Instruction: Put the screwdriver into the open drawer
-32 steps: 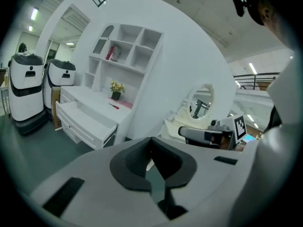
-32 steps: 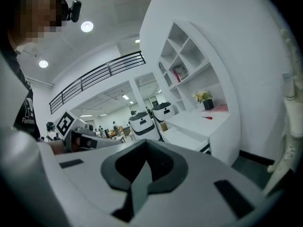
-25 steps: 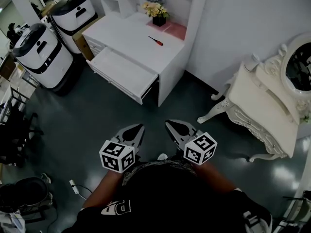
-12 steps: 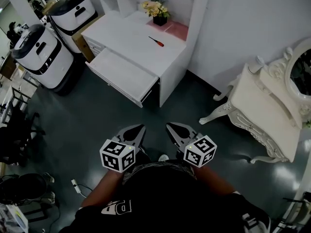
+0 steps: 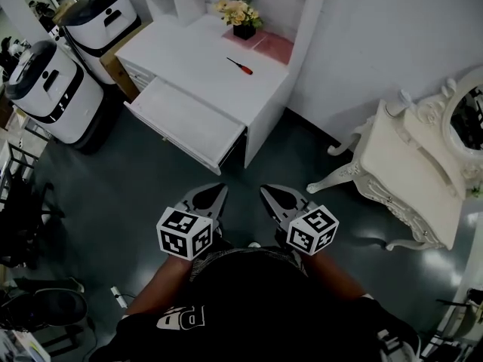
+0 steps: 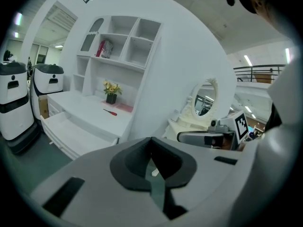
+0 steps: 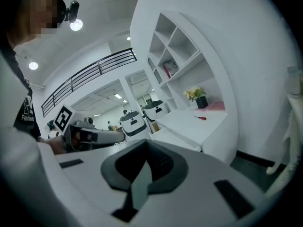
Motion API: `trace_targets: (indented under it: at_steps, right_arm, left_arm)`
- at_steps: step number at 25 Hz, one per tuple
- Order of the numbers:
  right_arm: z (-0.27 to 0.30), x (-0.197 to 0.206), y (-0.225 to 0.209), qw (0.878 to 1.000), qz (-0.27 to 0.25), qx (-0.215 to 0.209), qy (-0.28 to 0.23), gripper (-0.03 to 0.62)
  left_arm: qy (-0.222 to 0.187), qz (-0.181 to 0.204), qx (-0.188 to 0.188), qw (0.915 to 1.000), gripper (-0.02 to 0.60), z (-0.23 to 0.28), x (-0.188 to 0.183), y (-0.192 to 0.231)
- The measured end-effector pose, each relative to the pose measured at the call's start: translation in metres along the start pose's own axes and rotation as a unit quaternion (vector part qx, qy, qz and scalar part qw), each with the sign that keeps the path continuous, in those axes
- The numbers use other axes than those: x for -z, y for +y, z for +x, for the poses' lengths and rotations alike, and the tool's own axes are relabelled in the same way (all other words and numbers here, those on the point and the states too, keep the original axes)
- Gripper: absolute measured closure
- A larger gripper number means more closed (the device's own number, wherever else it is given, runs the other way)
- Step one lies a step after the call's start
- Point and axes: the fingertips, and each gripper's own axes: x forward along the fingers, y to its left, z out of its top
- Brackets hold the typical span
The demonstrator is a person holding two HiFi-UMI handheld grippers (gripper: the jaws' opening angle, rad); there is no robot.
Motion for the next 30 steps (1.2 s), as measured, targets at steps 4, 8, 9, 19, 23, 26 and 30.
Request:
trace_targets:
  at_steps: [4, 8, 9, 19, 23, 26, 30]
  right_arm:
    - [0.041, -0.011, -0.006, 1.0, -0.004, 0.007, 0.009, 0.588]
    - [0.082, -0.023, -0.007, 0.999, -0.026, 0.009, 0.024, 0.588]
    - [0.092, -0.024, -0.008, 0.999, -0.029, 0.011, 0.028, 0.588]
    - [0.182, -0.05, -0.015, 0.997, -0.041, 0.047, 0.044, 0.588]
    - [0.213, -0.05, -0.021, 0.996, -0.028, 0.072, 0.048, 0.588]
    - [0.233, -0.052, -0.02, 0.995, -0.018, 0.086, 0.047, 0.588]
    - [0.254, -0.055, -0.017, 0.993, -0.022, 0.103, 0.047, 0.588]
  left_arm:
    - [0.007, 0.003, -0.004, 1.0, 0.566, 0.002, -0.006, 0.039]
    - [0.013, -0.006, -0.008, 0.9999, 0.566, 0.008, -0.015, 0.085]
    - [0.011, -0.006, -0.007, 0.9999, 0.566, 0.01, -0.021, 0.094]
    - [0.037, 0.009, 0.035, 0.9987, 0.566, 0.029, -0.058, 0.173]
    - [0.045, 0.023, 0.048, 0.9976, 0.566, 0.031, -0.069, 0.206]
    - [0.048, 0.032, 0.058, 0.9967, 0.566, 0.03, -0.077, 0.227]
    - [0.056, 0.04, 0.077, 0.9946, 0.566, 0.033, -0.079, 0.247]
